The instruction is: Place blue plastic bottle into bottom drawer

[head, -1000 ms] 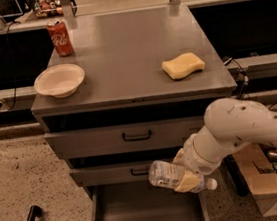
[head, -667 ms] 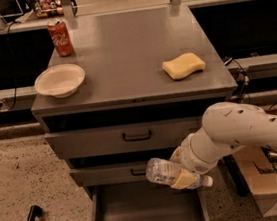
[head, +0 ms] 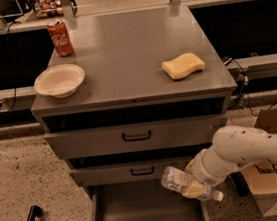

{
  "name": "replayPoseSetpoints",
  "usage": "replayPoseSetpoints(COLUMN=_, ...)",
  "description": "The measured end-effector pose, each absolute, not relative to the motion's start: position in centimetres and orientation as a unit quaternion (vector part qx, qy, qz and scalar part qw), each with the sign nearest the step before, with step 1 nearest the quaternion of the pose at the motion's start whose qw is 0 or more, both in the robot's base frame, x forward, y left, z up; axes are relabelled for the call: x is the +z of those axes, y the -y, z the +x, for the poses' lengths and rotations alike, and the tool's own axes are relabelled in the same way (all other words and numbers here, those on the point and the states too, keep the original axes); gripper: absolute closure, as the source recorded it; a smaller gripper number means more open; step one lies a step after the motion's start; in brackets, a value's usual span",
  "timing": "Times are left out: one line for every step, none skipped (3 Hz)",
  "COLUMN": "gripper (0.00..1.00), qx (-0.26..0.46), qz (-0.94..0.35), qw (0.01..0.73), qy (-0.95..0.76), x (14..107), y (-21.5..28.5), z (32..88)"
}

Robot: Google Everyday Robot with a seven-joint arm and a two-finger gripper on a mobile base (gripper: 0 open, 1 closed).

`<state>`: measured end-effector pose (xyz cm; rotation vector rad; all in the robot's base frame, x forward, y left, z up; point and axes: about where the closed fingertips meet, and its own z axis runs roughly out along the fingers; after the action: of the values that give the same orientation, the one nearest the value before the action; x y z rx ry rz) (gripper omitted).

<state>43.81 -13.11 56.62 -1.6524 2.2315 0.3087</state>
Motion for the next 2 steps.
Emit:
replayPoseSetpoints(gripper=1.0, qx=0.112, qz=-0.582, qw=0.222, qy=-0.774, x=47.7, y=14.3, z=45.6)
replayPoseSetpoints(gripper=1.0, qx=0.141, qz=-0.609, qw=0.224, qy=-0.748, x=41.8, y=12.7, z=45.4)
